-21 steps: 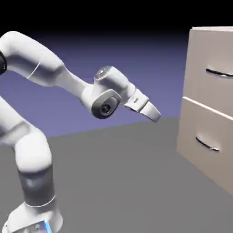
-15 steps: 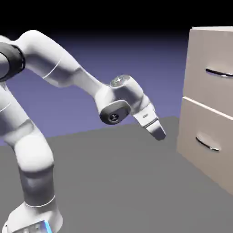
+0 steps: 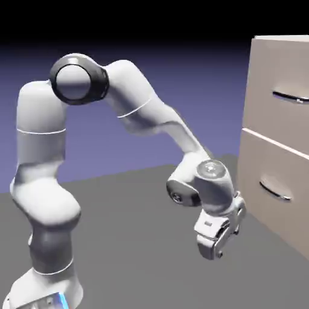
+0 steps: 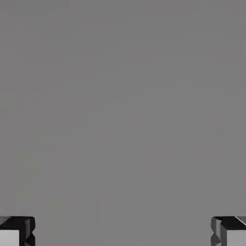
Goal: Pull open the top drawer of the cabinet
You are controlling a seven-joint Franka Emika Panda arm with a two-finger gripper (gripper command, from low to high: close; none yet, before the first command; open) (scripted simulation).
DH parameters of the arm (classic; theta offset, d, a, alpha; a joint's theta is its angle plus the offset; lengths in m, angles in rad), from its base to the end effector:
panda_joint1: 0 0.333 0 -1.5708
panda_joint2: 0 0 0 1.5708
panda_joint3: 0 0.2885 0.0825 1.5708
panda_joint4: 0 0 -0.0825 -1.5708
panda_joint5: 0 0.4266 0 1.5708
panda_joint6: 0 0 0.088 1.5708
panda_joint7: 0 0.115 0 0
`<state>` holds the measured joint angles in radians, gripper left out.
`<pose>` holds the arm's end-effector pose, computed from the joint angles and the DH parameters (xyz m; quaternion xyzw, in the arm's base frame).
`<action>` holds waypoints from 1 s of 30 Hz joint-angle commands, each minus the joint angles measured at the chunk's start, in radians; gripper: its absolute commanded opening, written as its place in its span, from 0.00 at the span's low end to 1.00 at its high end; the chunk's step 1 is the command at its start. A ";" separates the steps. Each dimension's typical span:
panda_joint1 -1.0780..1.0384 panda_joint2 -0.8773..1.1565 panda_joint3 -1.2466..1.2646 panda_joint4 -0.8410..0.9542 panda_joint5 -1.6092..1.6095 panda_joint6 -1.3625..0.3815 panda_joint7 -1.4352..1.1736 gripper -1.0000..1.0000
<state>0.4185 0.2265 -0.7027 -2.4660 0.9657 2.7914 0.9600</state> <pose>0.4623 -0.1914 0.1661 -0.4897 0.8571 -0.0489 0.1525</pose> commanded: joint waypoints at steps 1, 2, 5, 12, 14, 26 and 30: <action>0.018 0.036 -0.032 0.016 0.044 -0.011 0.010 0.50; 0.037 0.072 -0.063 0.031 0.087 -0.022 0.020 0.50; 0.092 0.179 -0.158 0.077 0.218 -0.055 0.049 0.50; 0.220 0.430 -0.380 0.186 0.522 -0.133 0.118 0.50; 0.256 0.502 -0.443 0.217 0.609 -0.155 0.138 0.50; 0.476 0.933 -0.823 0.403 1.131 -0.288 0.256 0.50; 0.549 1.076 -0.949 0.465 1.305 -0.332 0.296 0.50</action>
<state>0.9677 1.3026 -1.6520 -2.0014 2.2704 2.4595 1.2559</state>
